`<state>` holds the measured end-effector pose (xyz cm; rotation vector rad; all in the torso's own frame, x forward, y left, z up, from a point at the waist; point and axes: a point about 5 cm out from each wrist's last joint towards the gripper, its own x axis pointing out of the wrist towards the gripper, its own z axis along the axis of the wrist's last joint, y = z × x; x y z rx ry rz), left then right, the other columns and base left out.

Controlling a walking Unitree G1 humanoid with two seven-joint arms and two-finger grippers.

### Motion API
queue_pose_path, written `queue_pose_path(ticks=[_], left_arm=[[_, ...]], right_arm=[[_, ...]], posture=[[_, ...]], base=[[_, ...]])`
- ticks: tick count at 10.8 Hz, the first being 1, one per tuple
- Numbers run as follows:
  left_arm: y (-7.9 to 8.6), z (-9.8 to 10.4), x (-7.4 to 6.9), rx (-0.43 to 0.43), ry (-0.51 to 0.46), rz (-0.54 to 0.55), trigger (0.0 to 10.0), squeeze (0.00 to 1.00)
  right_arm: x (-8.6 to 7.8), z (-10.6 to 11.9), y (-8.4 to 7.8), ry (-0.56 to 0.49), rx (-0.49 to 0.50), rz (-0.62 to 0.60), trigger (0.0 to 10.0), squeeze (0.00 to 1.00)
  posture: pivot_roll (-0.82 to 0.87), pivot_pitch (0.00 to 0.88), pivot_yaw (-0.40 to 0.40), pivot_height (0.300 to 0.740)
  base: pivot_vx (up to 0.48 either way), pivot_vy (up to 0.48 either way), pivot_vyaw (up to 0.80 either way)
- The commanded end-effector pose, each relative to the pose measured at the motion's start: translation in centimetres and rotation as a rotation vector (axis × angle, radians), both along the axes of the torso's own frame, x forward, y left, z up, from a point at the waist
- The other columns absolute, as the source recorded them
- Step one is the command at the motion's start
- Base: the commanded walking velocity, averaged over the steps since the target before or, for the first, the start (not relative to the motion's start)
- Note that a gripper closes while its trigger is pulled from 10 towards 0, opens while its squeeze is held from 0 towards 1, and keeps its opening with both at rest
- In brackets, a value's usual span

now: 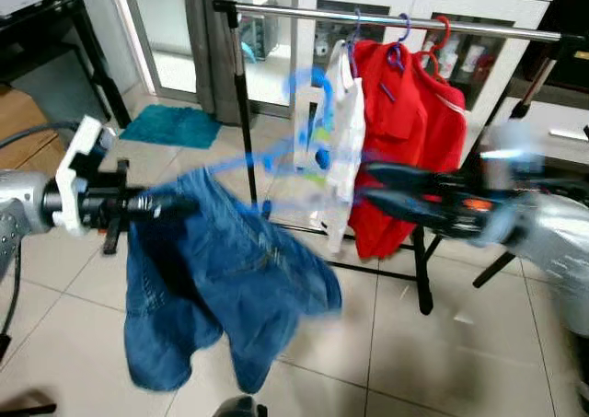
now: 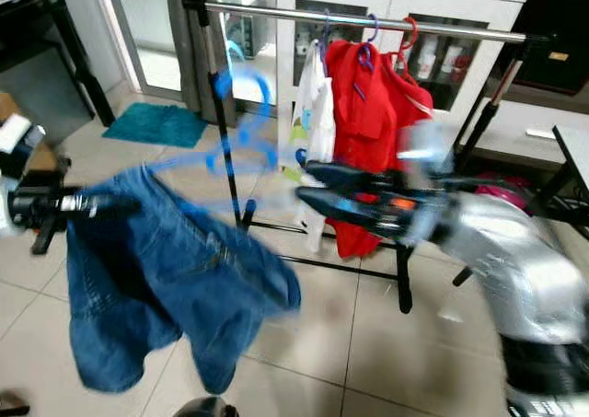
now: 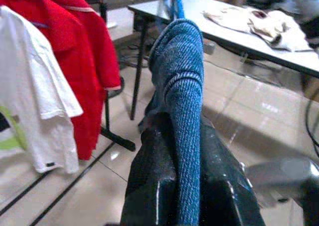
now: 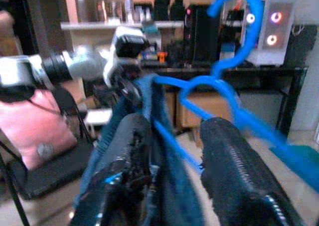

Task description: Hang hanger

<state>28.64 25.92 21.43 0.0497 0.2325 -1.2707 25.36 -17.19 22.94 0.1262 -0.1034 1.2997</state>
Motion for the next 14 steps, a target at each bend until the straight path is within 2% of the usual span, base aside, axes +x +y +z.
queue_pose_path(ticks=[1, 2, 3, 4, 5, 7, 8, 11, 13, 14], left_arm=[[-0.7, 1.3, 0.3, -0.009, -0.061, 0.001, 0.0, 0.0], [-1.7, 2.1, 0.8, -0.033, -0.103, 0.003, 0.0, 0.0], [-2.8, 2.9, 1.2, -0.048, -0.138, 0.004, 0.0, 0.0], [-3.4, 3.3, 1.3, -0.051, -0.147, -0.006, 0.0, 0.0], [-3.8, 3.7, 1.3, -0.058, -0.156, -0.014, 0.0, 0.0], [-4.5, 4.5, 0.9, -0.067, -0.164, -0.04, 0.0, 0.0], [-4.6, 4.8, 0.7, -0.067, -0.162, -0.053, 0.0, 0.0], [-4.7, 5.1, 0.2, -0.07, -0.152, -0.075, 0.0, 0.0], [-4.7, 5.2, 0.1, -0.071, -0.149, -0.082, 0.0, 0.0], [-4.7, 5.2, 0.0, -0.075, -0.147, -0.084, 0.0, 0.0]], right_arm=[[-0.7, 0.9, 0.6, -0.016, 0.037, 0.029, 10.0, 1.0], [-1.1, 0.2, 3.1, 0.006, 0.058, 0.041, 10.0, 1.0], [-0.8, -1.2, 6.7, 0.005, 0.042, -0.028, 10.0, 1.0], [-0.7, -2.1, 8.1, 0.004, 0.006, -0.025, 10.0, 1.0], [-0.6, -3.0, 8.8, -0.02, -0.072, -0.024, 10.0, 1.0], [0.2, -4.1, 10.0, -0.042, -0.132, -0.07, 10.0, 1.0], [0.8, -4.2, 10.0, -0.064, -0.152, -0.106, 10.0, 1.0], [2.4, -4.5, 9.0, -0.117, -0.182, -0.209, 10.0, 1.0], [2.7, -4.8, 8.5, -0.106, -0.184, -0.221, 10.0, 1.0], [2.5, -5.0, 8.2, -0.103, -0.176, -0.181, 10.0, 1.0]], posture=[[0.0, 0.0, 0.034, 0.74], [0.0, 0.0, 0.039, 0.74], [0.01, 0.0, 0.041, 0.74], [0.01, 0.0, 0.041, 0.74], [0.01, 0.0, 0.045, 0.74], [0.01, 0.0, 0.045, 0.74], [0.01, 0.0, 0.04, 0.74], [0.01, 0.001, 0.038, 0.74], [0.01, 0.003, 0.04, 0.74], [0.01, 0.004, 0.041, 0.74]], base=[[0.0, 0.0, 0.0], [0.0, 0.0, 0.0], [0.0, 0.0, 0.0], [0.0, 0.0, 0.0], [0.0, 0.0, 0.0], [0.0, 0.0, 0.0], [0.0, 0.0, 0.0], [0.0, 0.0, 0.0], [0.0, 0.0, 0.0], [0.0, 0.0, 0.0]])
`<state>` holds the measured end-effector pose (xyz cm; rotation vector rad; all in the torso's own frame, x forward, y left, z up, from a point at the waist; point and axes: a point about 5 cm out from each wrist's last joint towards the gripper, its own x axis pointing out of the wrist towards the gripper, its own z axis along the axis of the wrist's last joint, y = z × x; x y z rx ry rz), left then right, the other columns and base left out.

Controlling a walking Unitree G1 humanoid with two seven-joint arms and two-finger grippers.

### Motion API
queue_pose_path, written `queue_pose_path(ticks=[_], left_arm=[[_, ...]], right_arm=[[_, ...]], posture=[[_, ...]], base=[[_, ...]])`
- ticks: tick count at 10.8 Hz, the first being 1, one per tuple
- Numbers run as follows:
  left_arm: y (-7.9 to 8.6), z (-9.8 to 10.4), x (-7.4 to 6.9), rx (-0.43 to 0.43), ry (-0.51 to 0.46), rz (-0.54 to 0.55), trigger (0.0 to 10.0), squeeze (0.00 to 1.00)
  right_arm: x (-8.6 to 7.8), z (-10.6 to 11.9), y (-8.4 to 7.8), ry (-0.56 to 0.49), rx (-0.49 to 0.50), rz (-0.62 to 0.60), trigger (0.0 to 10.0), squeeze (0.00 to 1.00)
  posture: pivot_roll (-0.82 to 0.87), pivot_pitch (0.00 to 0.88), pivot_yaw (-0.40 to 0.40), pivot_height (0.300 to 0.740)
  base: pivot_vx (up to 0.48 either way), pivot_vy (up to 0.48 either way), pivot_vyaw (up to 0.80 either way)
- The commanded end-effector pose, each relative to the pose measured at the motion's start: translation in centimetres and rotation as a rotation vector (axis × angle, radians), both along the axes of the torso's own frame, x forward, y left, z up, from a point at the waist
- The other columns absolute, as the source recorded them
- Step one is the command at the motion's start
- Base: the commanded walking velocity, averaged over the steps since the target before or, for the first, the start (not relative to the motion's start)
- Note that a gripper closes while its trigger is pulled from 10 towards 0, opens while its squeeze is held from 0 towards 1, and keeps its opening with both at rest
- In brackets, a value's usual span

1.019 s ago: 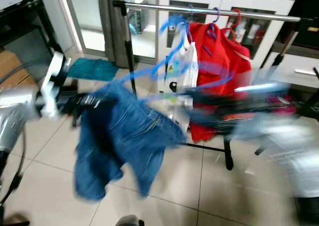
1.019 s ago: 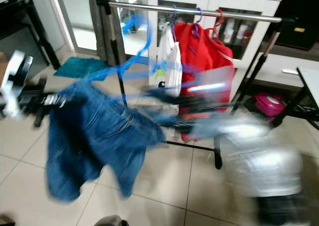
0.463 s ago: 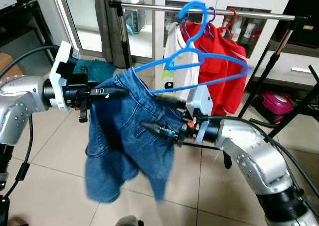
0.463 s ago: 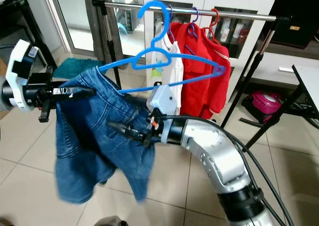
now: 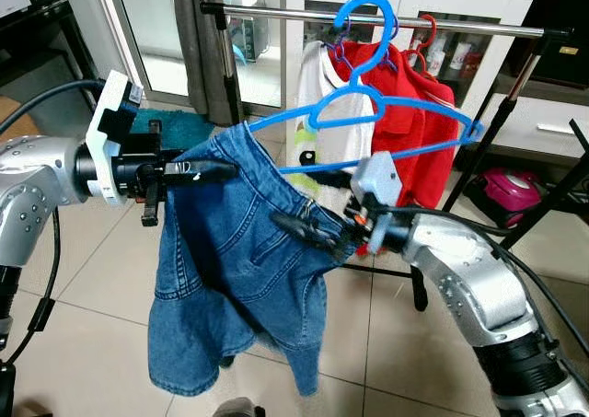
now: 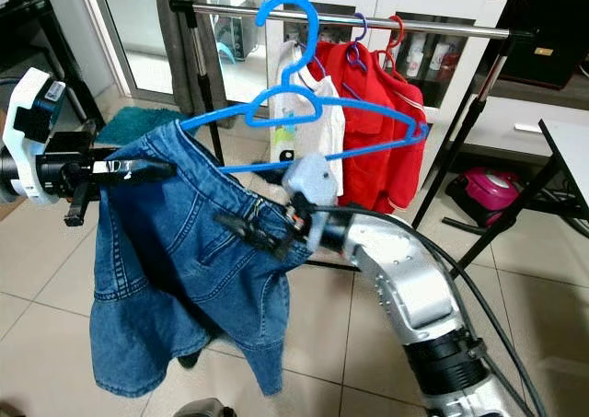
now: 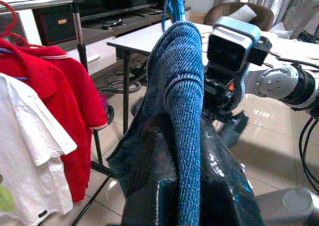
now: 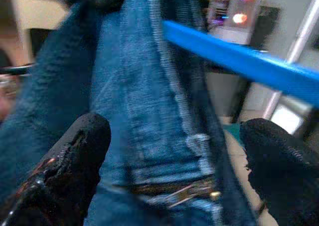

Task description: Hang hanger

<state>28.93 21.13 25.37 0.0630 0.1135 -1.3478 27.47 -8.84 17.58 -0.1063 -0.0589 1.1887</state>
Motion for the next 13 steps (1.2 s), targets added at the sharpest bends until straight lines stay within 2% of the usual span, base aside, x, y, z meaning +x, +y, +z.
queue_pose_path(ticks=[1, 2, 5, 6, 7, 10, 12, 13], left_arm=[[0.0, 1.5, -0.3, -0.027, -0.055, -0.018, 0.0, 0.0], [-0.1, 1.7, -0.3, -0.035, -0.055, -0.031, 0.0, 0.0], [0.1, 1.9, -0.1, -0.03, -0.064, -0.031, 0.0, 0.0], [0.3, 2.0, -0.1, -0.027, -0.066, -0.033, 0.0, 0.0], [0.3, 2.3, 0.0, -0.034, -0.072, -0.041, 0.0, 0.0], [0.9, 3.1, -0.4, -0.052, -0.081, -0.057, 0.0, 0.0], [2.0, 3.8, -0.2, -0.059, -0.104, -0.019, 0.0, 0.0], [2.5, 3.9, -0.2, -0.055, -0.11, -0.006, 0.0, 0.0]], right_arm=[[-0.8, -0.3, -0.1, 0.015, -0.003, 0.099, 10.0, 1.0], [-1.3, -0.9, 0.1, 0.032, -0.05, 0.182, 10.0, 1.0], [-1.0, -1.5, 0.3, 0.041, -0.113, 0.282, 10.0, 1.0], [-1.2, -2.1, 0.1, 0.057, -0.176, 0.336, 10.0, 0.86], [-1.0, -3.1, -0.1, 0.059, -0.243, 0.35, 10.0, 0.0], [-0.8, -5.6, -0.8, 0.108, -0.294, 0.332, 10.0, 0.0], [-1.2, -8.2, -2.6, 0.228, -0.331, 0.315, 3.8, 0.0], [-1.4, -9.0, -3.2, 0.26, -0.341, 0.311, 0.0, 0.0]], posture=[[0.0, 0.005, 0.043, 0.74], [0.01, 0.005, 0.04, 0.74], [0.01, 0.002, 0.032, 0.74], [0.01, 0.001, 0.029, 0.74], [0.01, 0.001, 0.027, 0.74], [0.02, 0.0, 0.021, 0.74], [0.02, 0.0, 0.014, 0.74], [0.02, 0.0, 0.013, 0.74]], base=[[0.0, 0.0, 0.0], [0.0, 0.0, 0.0], [0.0, 0.0, 0.0], [0.0, 0.0, 0.0], [0.0, 0.0, 0.0], [0.0, 0.0, 0.0], [0.0, 0.0, 0.0], [0.0, 0.0, 0.0]])
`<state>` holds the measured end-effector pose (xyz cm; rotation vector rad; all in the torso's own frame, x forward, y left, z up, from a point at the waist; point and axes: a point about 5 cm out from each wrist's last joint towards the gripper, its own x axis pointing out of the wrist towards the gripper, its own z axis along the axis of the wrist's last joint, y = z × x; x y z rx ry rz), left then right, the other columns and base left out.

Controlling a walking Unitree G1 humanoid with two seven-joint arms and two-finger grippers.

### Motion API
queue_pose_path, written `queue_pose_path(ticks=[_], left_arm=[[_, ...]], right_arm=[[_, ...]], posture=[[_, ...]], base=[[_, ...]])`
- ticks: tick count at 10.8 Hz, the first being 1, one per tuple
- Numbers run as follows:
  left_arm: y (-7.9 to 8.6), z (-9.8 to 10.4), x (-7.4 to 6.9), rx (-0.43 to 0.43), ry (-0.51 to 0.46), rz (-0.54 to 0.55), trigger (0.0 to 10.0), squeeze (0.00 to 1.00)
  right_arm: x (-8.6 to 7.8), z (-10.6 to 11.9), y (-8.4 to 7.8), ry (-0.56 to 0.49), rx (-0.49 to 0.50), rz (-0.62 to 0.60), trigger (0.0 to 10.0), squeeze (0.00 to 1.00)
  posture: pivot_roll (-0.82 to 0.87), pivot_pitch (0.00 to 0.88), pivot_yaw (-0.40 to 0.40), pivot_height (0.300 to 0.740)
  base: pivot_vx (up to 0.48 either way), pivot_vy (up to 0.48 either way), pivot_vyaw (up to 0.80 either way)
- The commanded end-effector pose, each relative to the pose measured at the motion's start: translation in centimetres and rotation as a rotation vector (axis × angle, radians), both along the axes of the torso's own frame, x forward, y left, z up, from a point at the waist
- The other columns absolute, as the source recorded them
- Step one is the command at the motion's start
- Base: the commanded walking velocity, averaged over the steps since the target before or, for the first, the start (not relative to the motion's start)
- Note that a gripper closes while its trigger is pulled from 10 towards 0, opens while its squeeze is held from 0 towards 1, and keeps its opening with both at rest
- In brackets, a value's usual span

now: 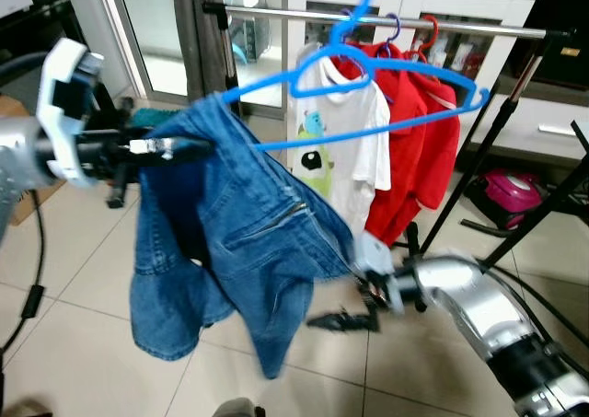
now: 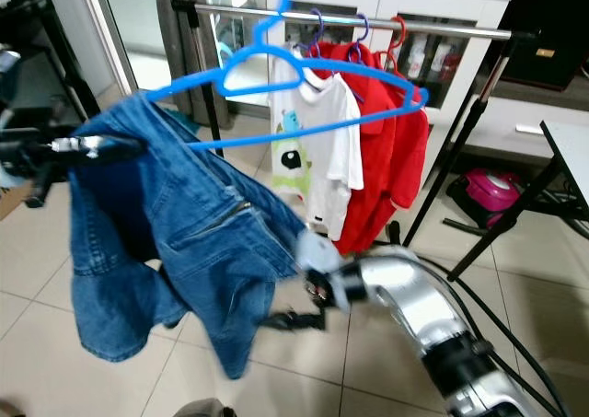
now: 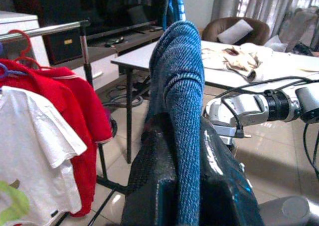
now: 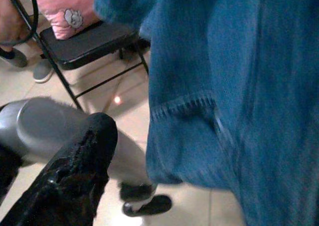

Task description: Hang hanger

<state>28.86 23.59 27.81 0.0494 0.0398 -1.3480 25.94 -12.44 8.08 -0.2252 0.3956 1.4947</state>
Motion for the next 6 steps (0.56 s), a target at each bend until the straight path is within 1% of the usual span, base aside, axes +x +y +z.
queue_pose_path(ticks=[1, 2, 3, 4, 6], left_arm=[[0.5, 1.5, -0.1, 0.003, -0.068, 0.013, 0.0, 0.0], [1.2, 1.5, -0.1, 0.006, -0.072, 0.035, 0.0, 0.0], [1.5, 1.5, -0.1, 0.006, -0.072, 0.044, 0.0, 0.0], [1.9, 1.0, -0.1, 0.014, -0.064, 0.063, 0.0, 0.0], [2.2, 0.5, -0.2, 0.019, -0.054, 0.07, 0.0, 0.0]], right_arm=[[-0.1, -0.3, -0.5, 0.008, -0.015, 0.005, 0.0, 0.0], [-0.2, -0.9, -1.4, 0.036, -0.029, -0.021, 0.0, 0.0], [-0.2, -1.1, -1.8, 0.044, -0.03, -0.04, 0.0, 0.0], [0.2, -1.1, -2.8, 0.039, -0.025, -0.099, 0.0, 0.0], [1.0, -1.0, -4.2, 0.031, -0.021, -0.196, 0.0, 0.0]], posture=[[0.02, 0.0, 0.01, 0.74], [0.02, 0.0, 0.008, 0.74], [0.02, 0.0, 0.008, 0.74], [0.02, 0.0, 0.007, 0.74], [0.02, 0.0, 0.004, 0.74]], base=[[0.0, 0.0, 0.0], [0.0, 0.0, 0.0], [0.0, 0.0, 0.0], [0.0, 0.0, 0.0], [0.0, 0.0, 0.0]])
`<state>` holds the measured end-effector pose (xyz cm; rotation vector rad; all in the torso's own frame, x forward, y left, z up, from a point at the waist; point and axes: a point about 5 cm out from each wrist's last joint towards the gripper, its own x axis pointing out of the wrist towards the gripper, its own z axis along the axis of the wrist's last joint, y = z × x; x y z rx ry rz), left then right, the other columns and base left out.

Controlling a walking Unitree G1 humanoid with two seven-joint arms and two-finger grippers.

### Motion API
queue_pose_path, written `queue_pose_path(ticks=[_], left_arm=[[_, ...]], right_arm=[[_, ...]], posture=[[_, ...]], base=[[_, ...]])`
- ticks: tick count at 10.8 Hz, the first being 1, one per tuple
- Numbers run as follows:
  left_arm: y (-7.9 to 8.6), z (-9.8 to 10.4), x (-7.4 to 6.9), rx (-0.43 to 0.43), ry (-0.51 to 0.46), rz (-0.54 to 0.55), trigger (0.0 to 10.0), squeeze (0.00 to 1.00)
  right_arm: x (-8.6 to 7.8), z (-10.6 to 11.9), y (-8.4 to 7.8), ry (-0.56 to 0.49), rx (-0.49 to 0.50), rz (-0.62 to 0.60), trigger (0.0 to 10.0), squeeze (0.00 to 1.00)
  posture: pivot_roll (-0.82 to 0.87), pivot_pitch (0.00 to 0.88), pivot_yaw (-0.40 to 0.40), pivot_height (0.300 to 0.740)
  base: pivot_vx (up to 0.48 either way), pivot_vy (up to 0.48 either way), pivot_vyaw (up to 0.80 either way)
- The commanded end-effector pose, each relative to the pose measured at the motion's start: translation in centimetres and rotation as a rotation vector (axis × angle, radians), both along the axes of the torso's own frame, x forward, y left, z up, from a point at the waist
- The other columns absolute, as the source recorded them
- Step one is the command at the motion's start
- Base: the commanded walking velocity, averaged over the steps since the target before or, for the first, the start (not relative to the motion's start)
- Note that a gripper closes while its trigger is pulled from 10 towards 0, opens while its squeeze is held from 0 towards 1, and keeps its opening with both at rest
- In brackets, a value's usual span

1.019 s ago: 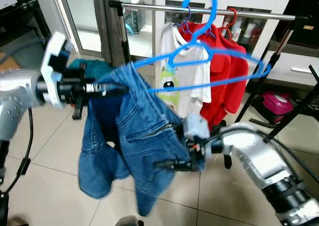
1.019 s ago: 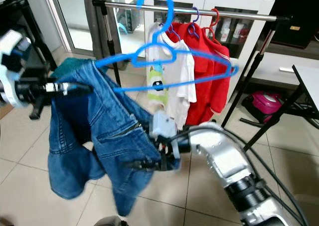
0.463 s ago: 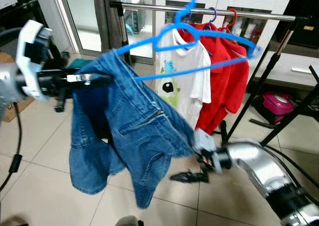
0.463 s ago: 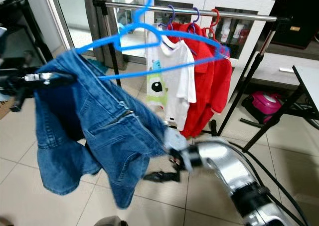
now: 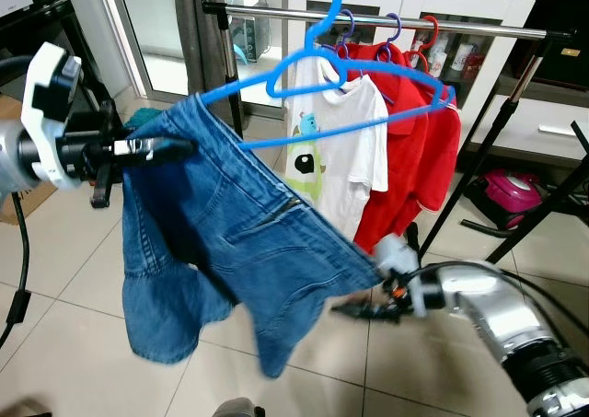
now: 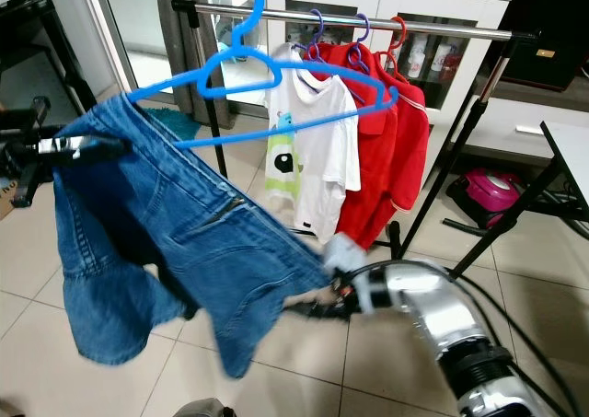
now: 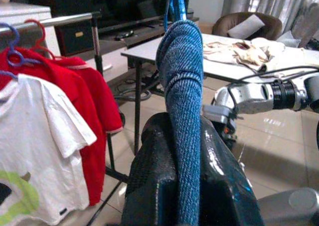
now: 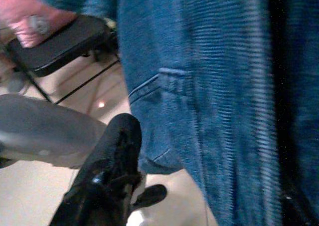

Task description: Hang hanger

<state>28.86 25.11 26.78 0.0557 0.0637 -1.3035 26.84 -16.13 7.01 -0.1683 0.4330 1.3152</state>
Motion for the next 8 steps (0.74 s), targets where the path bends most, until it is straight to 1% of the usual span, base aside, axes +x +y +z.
queue_pose_path(ticks=[1, 2, 3, 4, 5, 6, 8], left_arm=[[0.6, 1.2, -0.4, -0.013, -0.059, 0.023, 0.0, 0.0], [0.6, 0.9, -0.6, -0.023, -0.054, 0.022, 0.0, 0.0], [0.6, 0.7, -0.7, -0.025, -0.049, 0.022, 0.0, 0.0], [0.5, 0.4, -1.1, -0.03, -0.042, 0.024, 0.0, 0.0], [0.4, 0.3, -1.3, -0.035, -0.038, 0.025, 0.0, 0.0], [0.3, -0.1, -1.7, -0.036, -0.029, 0.033, 0.0, 0.0], [0.3, -0.6, -2.1, -0.041, -0.017, 0.043, 0.0, 0.0]], right_arm=[[0.6, 0.1, -2.1, -0.003, -0.035, -0.097, 0.0, 0.0], [1.0, 0.1, -3.4, -0.016, -0.048, -0.163, 0.0, 0.0], [1.2, 0.3, -4.1, -0.027, -0.047, -0.199, 0.0, 0.0], [1.7, 0.7, -5.1, -0.05, -0.052, -0.27, 0.0, 0.0], [2.1, 0.8, -5.5, -0.073, -0.066, -0.311, 0.0, 0.0], [3.0, 1.0, -6.5, -0.13, -0.107, -0.413, 0.0, 0.0], [3.6, 1.2, -7.4, -0.165, -0.136, -0.506, 0.0, 0.0]], posture=[[0.02, 0.0, 0.001, 0.74], [0.01, 0.0, 0.001, 0.74], [0.01, 0.0, 0.001, 0.74], [0.01, 0.0, 0.002, 0.74], [0.02, 0.0, 0.002, 0.74], [0.02, 0.0, 0.001, 0.74], [0.02, 0.0, 0.002, 0.74]], base=[[0.0, 0.0, 0.0], [0.0, 0.0, 0.0], [0.0, 0.0, 0.0], [0.0, 0.0, 0.0], [0.0, 0.0, 0.0], [0.0, 0.0, 0.0], [0.0, 0.0, 0.0]])
